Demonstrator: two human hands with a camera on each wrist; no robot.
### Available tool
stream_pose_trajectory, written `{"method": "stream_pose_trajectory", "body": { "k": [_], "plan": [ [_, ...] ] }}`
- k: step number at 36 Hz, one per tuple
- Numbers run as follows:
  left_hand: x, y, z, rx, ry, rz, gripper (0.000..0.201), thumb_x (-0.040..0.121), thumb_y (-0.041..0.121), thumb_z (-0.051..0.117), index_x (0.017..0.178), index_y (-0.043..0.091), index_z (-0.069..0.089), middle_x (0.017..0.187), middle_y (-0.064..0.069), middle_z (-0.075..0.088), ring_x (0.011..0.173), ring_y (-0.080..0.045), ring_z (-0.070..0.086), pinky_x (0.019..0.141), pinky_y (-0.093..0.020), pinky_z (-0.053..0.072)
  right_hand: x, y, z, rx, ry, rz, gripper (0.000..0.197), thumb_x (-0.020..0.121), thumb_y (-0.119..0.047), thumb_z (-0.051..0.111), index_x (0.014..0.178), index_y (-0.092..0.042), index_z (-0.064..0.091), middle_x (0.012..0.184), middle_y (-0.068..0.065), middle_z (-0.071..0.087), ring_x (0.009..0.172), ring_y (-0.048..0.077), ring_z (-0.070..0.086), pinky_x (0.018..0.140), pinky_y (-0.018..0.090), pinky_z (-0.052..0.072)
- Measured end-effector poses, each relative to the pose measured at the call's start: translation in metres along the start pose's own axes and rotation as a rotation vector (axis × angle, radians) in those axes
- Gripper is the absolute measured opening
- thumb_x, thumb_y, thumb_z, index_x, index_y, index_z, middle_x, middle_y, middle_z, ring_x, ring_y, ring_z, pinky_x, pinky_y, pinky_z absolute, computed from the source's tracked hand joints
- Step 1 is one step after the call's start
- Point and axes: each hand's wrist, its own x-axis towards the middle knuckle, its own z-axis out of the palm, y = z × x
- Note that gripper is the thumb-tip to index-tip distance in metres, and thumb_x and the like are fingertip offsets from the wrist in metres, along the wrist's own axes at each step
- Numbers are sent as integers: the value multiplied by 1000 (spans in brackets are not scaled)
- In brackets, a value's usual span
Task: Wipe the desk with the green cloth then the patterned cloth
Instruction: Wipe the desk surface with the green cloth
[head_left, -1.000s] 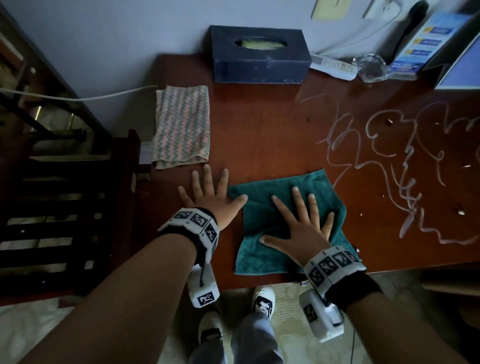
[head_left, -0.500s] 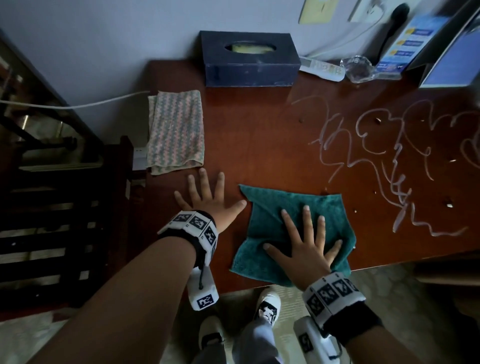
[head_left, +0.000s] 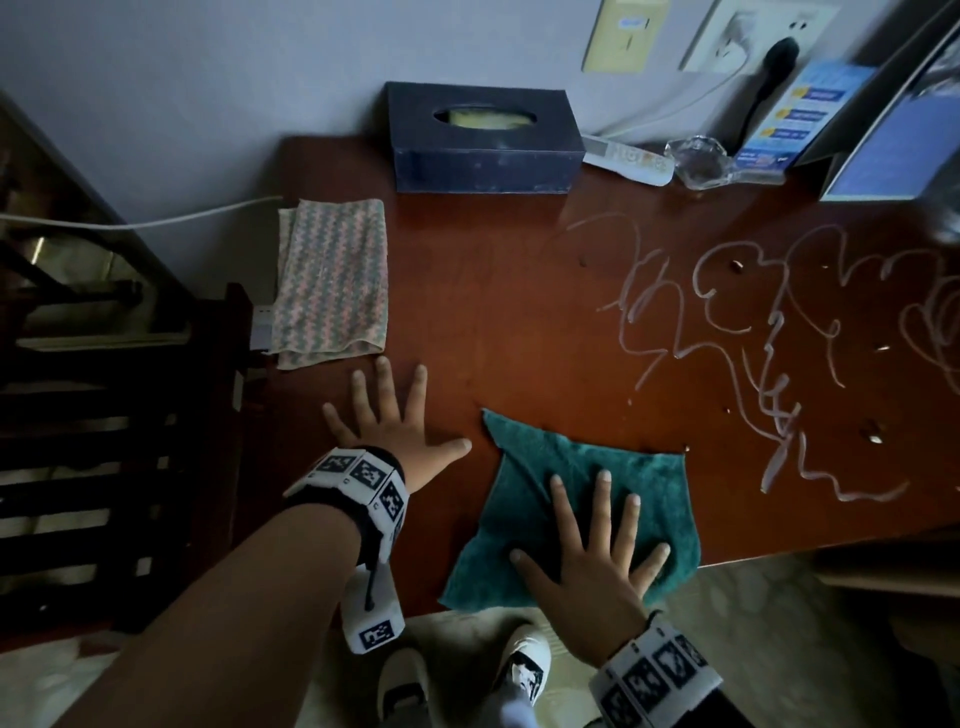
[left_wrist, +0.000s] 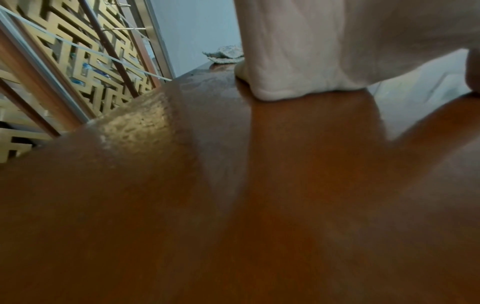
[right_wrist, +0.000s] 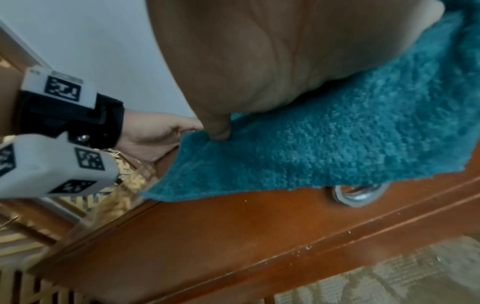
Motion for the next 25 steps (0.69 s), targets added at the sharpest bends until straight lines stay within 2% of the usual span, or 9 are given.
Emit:
{"method": "stream_pose_trajectory", "body": {
  "k": [3,6,9,11,13,17,19,22,25],
  "plan": [
    [0,1,0,1,1,-7,101,77,81,33,142,35,-29,146,-5,-43,136,-33,-34,108,-63,-11,6,-5,-5,-53,33,-47,91,56,-83,-4,133,-46,-36,140,1,-51,129,33,-43,108,62,-17],
    [0,2,-1,1,2,-14,101,78,80,34,143,35,-28,146,-5,-43,137,-33,-34,108,-63,-11,17,-8,-13,-80,42,-103,92,54,-82,-5,132,-45,-37,141,4,-49,129,34,-43,108,60,-18],
    [0,1,-2,-14,-1,-22,100,79,79,35,142,36,-29,146,-4,-43,137,-33,-34,109,-63,-11,32,-14,-23,-106,41,-163,93,61,-83,6,137,-45,-32,142,4,-48,131,37,-40,109,60,-17],
    [0,1,-1,-22,-1,-29,97,81,77,35,142,37,-29,146,-3,-43,137,-32,-34,110,-62,-11,43,-19,-31,-126,36,-200,90,76,-80,24,140,-45,-28,143,4,-48,132,39,-40,109,60,-17],
    [1,3,-1,-26,17,-43,90,84,74,33,143,39,-26,149,-2,-38,139,-32,-31,110,-62,-9,54,-25,-40,-136,30,-229,88,84,-73,35,141,-45,-26,142,2,-48,132,38,-40,109,59,-18],
    [-1,12,-9,-1,144,-64,68,94,59,28,148,38,-8,157,-3,-14,144,-31,-11,113,-60,0,78,-36,-54,-160,13,-269,87,83,-74,36,140,-48,-25,140,-3,-50,131,35,-42,108,58,-21],
    [1,18,-15,27,219,-29,65,96,54,27,149,34,-5,157,-3,-7,144,-29,-5,113,-59,2,91,-42,-61,-173,10,-278,87,83,-74,36,140,-50,-24,138,-5,-51,131,34,-43,108,58,-22],
    [10,30,-21,-4,264,20,74,96,51,33,147,33,-17,157,-3,-13,144,-27,-8,114,-56,1,108,-51,-75,-188,1,-295,84,84,-73,36,140,-51,-22,140,-7,-49,132,33,-42,108,57,-23],
    [22,41,-24,-102,262,16,74,96,52,32,147,33,-18,157,-1,-20,144,-25,-15,114,-55,-1,126,-60,-89,-200,-1,-307,80,86,-71,35,141,-51,-19,146,-6,-44,133,32,-40,108,56,-23]
  ]
}}
